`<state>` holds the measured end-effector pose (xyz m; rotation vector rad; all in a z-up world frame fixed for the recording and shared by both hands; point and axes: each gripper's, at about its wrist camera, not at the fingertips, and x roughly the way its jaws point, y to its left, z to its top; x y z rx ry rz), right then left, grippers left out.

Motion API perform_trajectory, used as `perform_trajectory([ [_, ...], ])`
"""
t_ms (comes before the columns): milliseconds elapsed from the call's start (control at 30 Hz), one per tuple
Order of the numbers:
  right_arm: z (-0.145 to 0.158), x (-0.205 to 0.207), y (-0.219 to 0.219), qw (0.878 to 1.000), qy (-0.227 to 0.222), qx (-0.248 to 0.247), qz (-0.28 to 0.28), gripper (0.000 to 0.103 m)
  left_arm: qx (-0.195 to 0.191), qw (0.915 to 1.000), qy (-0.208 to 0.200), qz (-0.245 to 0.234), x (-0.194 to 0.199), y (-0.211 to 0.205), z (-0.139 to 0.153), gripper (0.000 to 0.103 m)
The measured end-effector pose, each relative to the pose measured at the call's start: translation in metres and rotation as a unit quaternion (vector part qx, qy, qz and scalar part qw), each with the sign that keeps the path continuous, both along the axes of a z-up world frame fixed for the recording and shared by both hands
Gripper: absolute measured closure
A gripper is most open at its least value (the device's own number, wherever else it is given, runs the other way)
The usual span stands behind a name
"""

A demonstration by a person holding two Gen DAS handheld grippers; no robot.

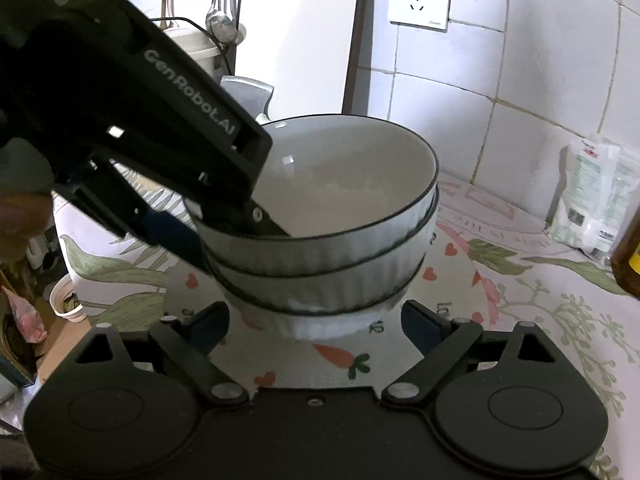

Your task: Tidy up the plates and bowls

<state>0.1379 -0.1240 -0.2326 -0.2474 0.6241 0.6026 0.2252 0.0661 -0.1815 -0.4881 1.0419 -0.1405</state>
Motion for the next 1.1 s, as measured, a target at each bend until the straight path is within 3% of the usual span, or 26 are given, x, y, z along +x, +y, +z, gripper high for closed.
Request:
perform_trajectory([
  [200,0.013,-0.018,-0.017,0.999,0.007,0.021,-0.044,0.008,0.013,0.9997,-0.023,0.001,-0.01,-0.001,0.018,0.054],
  [433,0.044,-0.049,-0.034,0.996,-0.019,0.024,-0.078,0.008,0.038,0.997,-0.065,-0.017,-0.042,-0.001,0.051,0.054],
  [633,0.087,-0.078,-0.049,0.992,-0.052,0.033,-0.109,0.008,0.068,0.9905,-0.116,-0.032,-0.076,-0.002,0.099,0.048],
  [900,0.155,-0.124,-0.062,0.983,-0.093,0.029,-0.155,0.008,0.111,0.98,-0.151,-0.068,-0.124,-0.004,0.154,0.04],
  [1100,0.185,-0.147,-0.074,0.979,-0.058,0.043,-0.191,0.008,0.137,0.9756,-0.143,-0.095,-0.149,-0.005,0.166,0.035],
])
